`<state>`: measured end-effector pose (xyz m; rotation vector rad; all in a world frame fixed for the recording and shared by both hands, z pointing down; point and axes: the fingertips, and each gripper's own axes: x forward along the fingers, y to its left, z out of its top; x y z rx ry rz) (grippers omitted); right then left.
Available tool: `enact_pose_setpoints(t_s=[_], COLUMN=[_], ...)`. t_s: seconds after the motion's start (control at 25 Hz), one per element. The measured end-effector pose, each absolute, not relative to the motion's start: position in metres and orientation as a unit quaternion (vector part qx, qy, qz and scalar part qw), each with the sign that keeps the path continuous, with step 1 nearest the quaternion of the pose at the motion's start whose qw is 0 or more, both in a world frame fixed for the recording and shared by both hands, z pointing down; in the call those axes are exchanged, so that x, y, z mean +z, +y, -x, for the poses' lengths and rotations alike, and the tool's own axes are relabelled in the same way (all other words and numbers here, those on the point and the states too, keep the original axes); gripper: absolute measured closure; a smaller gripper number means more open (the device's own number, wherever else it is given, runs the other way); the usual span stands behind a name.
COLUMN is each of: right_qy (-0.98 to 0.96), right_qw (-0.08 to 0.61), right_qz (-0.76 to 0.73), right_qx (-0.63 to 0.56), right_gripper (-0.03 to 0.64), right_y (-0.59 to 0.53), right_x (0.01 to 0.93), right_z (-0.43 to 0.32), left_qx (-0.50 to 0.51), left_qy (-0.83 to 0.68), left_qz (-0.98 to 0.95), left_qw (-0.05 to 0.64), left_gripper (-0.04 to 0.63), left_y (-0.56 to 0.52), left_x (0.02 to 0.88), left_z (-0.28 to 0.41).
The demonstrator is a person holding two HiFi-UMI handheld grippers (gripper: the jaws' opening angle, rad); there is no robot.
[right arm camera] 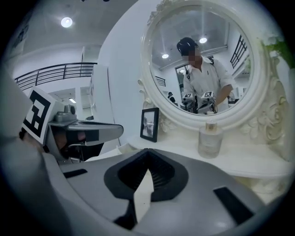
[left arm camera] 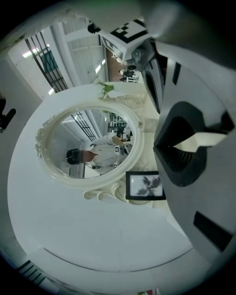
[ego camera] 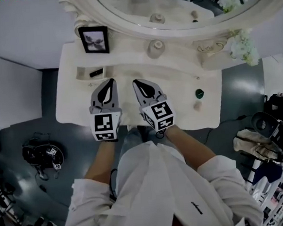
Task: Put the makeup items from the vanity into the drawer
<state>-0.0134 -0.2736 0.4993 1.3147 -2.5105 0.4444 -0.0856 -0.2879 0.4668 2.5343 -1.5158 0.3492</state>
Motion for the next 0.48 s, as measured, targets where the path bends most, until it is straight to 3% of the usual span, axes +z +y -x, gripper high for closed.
enact_pose_setpoints(t_s=[0.48], right_qy=[-0.818], right_qw=[0.085], right_qz=[-0.551], right_qx=[0.142], right_gripper=[0.600], right_y=[-0.224], right_x=[0.440], right_z=[-0.115], left_qx=[0.100], left_qy=[-0.457], left_qz=[-0.882], left_qw=[0.057], left_gripper=[0.568], left_y=[-0.261], left_x=[0.422], left_z=[0.027])
